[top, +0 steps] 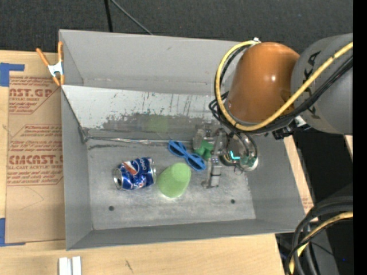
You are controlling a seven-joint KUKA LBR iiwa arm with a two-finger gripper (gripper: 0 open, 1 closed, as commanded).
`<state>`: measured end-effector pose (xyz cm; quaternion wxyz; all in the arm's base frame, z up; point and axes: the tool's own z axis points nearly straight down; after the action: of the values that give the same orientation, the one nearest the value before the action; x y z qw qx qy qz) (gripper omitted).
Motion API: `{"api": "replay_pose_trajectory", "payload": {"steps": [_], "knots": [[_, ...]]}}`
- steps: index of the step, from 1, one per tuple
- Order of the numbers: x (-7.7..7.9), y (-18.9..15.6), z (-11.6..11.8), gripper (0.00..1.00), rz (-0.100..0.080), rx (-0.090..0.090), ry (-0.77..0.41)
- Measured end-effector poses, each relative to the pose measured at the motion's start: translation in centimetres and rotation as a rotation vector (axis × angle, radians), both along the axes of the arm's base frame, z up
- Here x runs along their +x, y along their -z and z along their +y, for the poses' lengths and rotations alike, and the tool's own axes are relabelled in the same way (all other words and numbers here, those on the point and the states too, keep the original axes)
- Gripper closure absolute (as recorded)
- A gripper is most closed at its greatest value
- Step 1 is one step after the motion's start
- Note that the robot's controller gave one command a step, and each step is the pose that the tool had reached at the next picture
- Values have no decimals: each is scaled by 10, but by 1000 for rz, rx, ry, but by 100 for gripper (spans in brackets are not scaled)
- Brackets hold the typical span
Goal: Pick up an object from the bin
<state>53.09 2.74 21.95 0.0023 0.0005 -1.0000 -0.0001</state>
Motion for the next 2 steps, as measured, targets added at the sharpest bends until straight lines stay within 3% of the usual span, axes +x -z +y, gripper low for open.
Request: {"api": "replay_pose_trajectory", "payload": {"steps": [1, 2], "knots": [[59, 154, -21, 0, -4, 0, 87], [60, 150, -36, 0, -7, 0, 223]]}}
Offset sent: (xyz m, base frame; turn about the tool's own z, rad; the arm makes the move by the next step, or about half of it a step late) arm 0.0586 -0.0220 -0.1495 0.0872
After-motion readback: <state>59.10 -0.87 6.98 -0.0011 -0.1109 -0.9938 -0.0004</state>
